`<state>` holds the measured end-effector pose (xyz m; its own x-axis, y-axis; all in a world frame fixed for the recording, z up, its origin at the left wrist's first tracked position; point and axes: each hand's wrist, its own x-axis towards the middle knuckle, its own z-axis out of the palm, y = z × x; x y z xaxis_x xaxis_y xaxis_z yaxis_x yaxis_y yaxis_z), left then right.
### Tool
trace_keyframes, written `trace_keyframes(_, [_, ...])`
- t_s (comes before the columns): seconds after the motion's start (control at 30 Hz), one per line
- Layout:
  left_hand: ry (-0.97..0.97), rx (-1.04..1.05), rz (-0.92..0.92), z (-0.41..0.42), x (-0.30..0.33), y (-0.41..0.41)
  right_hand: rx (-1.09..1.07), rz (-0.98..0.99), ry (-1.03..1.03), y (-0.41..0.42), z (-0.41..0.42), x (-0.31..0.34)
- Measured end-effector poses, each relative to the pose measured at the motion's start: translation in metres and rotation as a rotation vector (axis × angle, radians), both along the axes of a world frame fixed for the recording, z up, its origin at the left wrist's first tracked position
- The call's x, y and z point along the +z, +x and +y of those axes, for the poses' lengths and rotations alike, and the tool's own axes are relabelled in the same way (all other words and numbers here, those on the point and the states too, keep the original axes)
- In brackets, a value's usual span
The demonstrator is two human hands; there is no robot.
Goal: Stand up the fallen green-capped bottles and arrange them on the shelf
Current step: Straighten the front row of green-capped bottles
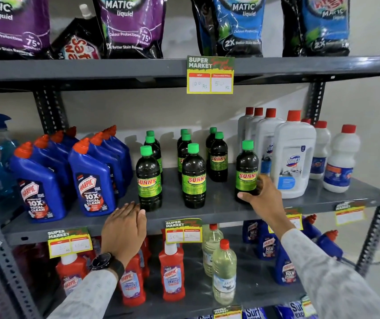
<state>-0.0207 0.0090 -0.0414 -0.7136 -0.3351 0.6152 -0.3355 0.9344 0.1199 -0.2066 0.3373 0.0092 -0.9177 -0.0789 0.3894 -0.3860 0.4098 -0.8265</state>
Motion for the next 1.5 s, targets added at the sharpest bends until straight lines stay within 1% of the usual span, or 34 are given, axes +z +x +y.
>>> trace_keyframes(0.17, [0.005, 0.008, -0.015, -0.001, 0.0, -0.001, 0.022, -0.003, 0.032, 0.001, -0.008, -0.001])
trace_keyframes(0.4, [0.005, 0.015, -0.024, -0.001, 0.002, -0.001, 0.091, -0.012, 0.004, 0.01, -0.017, 0.001])
trace_keyframes(0.77, [0.014, 0.019, -0.025, 0.001, 0.003, 0.001, 0.142, -0.007, 0.017, 0.009, -0.018, 0.0])
trace_keyframes(0.83, [0.014, 0.016, -0.024, 0.002, 0.003, 0.001, 0.162, -0.015, -0.037, 0.008, -0.016, -0.002])
trace_keyframes(0.97, [0.016, 0.014, -0.02, 0.002, 0.003, 0.001, 0.169, -0.087, -0.27, 0.006, -0.011, -0.008])
trace_keyframes(1.03, [0.019, 0.017, -0.022, 0.001, 0.003, 0.001, 0.185, -0.101, -0.309, 0.002, -0.008, -0.015])
trace_keyframes(1.17, [0.021, 0.017, -0.007, 0.003, 0.002, 0.001, 0.231, -0.107, -0.308, -0.001, -0.004, -0.02])
trace_keyframes(1.27, [0.018, 0.021, -0.001, 0.003, 0.002, 0.0, 0.253, -0.082, -0.222, 0.002, -0.006, -0.019])
trace_keyframes(1.37, [0.019, 0.021, 0.003, 0.003, 0.002, 0.0, 0.213, -0.018, -0.133, 0.003, -0.011, -0.02])
trace_keyframes(1.5, [0.016, 0.026, 0.016, 0.002, 0.001, -0.001, 0.153, 0.001, -0.113, 0.005, -0.014, -0.018])
